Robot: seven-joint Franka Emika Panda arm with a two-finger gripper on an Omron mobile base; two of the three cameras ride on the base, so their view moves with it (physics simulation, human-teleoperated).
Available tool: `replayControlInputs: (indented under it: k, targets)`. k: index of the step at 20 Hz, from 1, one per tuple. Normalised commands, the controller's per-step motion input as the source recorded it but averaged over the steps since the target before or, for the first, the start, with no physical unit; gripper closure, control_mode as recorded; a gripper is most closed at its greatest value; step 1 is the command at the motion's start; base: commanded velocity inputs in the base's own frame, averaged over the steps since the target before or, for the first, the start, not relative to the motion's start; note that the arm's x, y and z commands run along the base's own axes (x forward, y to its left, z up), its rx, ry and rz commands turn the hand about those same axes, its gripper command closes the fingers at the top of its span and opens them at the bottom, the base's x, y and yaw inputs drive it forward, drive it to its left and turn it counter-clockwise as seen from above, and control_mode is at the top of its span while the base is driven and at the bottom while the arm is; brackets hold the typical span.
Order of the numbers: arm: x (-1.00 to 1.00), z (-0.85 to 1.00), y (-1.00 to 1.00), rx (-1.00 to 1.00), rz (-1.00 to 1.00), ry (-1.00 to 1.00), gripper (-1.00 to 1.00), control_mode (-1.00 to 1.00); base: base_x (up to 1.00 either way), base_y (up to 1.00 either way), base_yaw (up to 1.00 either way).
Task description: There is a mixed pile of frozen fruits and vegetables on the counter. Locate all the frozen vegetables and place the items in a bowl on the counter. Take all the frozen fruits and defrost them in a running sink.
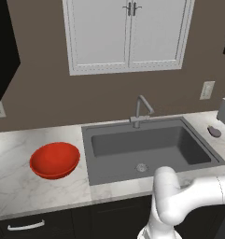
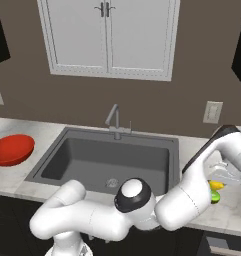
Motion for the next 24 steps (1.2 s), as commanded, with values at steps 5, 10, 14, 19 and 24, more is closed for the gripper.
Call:
replayControlInputs:
  k: [5, 10, 14, 19, 24]
  targets:
    - [0.00, 0.02, 0.89, 0.09, 0.02, 0.00, 1.00, -1.00, 0.00, 0.00, 0.00]
    - [-0.10, 0.00, 0.93, 0.04, 0.00, 0.00, 1.00, -1.00, 0.00, 0.00, 0.00]
    - [-0.25, 0.00, 0.99, 0.00, 0.00, -0.01, 1.00, -1.00, 0.00, 0.00, 0.00]
    - [-0.29, 0.00, 1.00, 0.00, -0.03, -0.04, 1.00, -1.00, 0.00, 0.00, 0.00]
    - [-0.18, 0.05, 0.96, -0.01, -0.07, -0.06, 1.00, -1.00, 0.00, 0.00, 0.00]
